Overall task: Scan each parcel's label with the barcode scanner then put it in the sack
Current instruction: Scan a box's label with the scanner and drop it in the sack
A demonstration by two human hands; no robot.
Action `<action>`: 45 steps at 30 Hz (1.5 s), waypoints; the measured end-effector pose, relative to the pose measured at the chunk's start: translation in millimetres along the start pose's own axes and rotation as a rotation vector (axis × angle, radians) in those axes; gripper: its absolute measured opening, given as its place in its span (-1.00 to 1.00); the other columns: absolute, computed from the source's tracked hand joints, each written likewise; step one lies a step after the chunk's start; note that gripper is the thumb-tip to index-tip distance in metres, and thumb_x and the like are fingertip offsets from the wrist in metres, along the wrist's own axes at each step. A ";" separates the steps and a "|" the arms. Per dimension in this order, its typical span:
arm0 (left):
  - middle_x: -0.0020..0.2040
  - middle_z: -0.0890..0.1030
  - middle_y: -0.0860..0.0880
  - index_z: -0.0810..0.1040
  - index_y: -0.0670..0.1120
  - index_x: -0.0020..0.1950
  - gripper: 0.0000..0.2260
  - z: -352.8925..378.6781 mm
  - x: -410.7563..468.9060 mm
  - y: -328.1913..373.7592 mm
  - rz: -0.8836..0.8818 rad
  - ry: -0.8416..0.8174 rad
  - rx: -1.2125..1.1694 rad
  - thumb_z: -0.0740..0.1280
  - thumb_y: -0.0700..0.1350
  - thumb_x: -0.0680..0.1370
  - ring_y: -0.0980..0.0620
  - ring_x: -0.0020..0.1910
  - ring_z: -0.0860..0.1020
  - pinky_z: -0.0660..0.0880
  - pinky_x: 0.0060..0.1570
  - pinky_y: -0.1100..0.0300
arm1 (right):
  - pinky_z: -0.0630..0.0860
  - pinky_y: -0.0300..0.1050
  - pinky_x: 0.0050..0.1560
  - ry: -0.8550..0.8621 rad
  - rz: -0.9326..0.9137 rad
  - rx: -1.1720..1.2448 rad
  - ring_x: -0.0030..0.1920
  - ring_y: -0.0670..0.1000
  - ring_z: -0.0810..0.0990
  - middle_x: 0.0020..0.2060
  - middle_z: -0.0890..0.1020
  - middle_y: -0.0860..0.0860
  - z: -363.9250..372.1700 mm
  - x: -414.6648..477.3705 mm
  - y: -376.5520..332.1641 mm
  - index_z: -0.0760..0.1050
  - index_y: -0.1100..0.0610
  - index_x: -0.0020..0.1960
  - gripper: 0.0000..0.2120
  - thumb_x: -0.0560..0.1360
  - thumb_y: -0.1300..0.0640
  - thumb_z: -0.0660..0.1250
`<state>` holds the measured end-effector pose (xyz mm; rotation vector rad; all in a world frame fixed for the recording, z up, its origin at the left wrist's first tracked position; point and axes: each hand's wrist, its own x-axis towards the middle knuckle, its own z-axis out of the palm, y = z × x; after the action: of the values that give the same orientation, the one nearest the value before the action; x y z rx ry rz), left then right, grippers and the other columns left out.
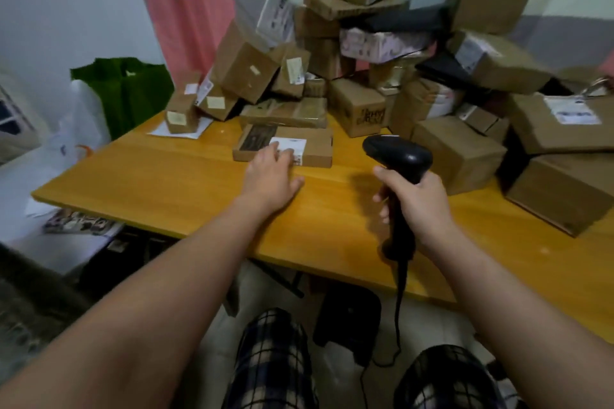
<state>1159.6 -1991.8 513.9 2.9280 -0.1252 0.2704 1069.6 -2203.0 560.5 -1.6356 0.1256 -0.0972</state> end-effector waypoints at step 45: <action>0.13 0.45 0.02 -0.11 0.02 0.56 -0.20 -48.6 -146.1 92.0 0.048 0.242 -1.240 0.39 -0.18 0.53 0.08 -0.04 0.64 0.60 0.00 0.09 | 0.56 -0.06 0.15 0.187 -0.154 0.350 0.13 -0.02 0.63 0.07 0.67 -0.01 -15.8 -101.7 44.1 0.55 0.05 0.19 -0.64 0.42 0.21 0.49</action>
<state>998.7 -2062.1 550.4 1.6543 -0.2228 0.3703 965.7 -2207.3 519.0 -1.2822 0.1174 -0.3704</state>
